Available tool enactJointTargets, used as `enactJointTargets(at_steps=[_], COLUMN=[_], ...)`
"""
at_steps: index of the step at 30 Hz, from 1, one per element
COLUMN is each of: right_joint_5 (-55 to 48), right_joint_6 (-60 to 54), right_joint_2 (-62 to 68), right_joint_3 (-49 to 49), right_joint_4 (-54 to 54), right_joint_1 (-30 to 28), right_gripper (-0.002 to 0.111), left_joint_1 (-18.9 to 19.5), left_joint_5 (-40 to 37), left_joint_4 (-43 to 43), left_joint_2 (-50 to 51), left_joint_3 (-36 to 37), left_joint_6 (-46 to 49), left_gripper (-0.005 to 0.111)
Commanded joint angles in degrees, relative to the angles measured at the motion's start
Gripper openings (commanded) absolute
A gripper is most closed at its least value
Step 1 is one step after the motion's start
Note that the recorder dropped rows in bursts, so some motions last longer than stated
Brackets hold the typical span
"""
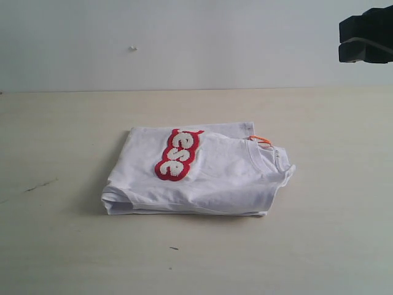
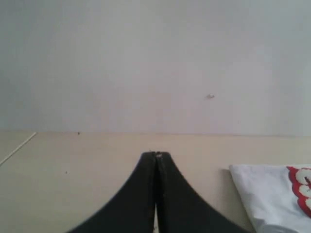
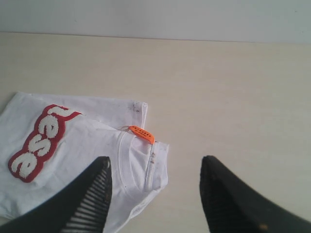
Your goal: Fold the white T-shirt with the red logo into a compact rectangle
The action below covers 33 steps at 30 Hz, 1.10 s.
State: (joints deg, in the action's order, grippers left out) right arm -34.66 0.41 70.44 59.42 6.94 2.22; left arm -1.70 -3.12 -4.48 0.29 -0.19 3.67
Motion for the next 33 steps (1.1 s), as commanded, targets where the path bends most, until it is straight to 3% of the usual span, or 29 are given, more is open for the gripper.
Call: enactJointTargets(at_steps=[1,6,12,33], right_joint_5=[0.7,0.7,0.7,0.5], right_joint_6=[-0.4,-0.4,-0.4,-0.4], right_joint_2=[-0.4,-0.4,-0.4,-0.4], right_joint_3=[-0.1,-0.1,-0.1,-0.1], right_joint_4=[0.1,0.1,0.1,0.1], right_joint_1=[-0.3,-0.3,-0.3,-0.3], right_gripper=[0.054,0.054,0.054,0.054], left_joint_1=[0.2,0.2,0.2,0.2], left_joint_5=[-6.3,-12.7,-17.0,-17.1], left_joint_4=[1.2,6.1,6.2,5.4], left_joint_2=[-0.3,-0.3,-0.3,-0.3], left_joint_3=[0.2,0.2,0.2,0.2], left_joint_6=[-2.0,-8.9,-8.8,-5.1], left_gripper=[0.000,0.000,0.000,0.000])
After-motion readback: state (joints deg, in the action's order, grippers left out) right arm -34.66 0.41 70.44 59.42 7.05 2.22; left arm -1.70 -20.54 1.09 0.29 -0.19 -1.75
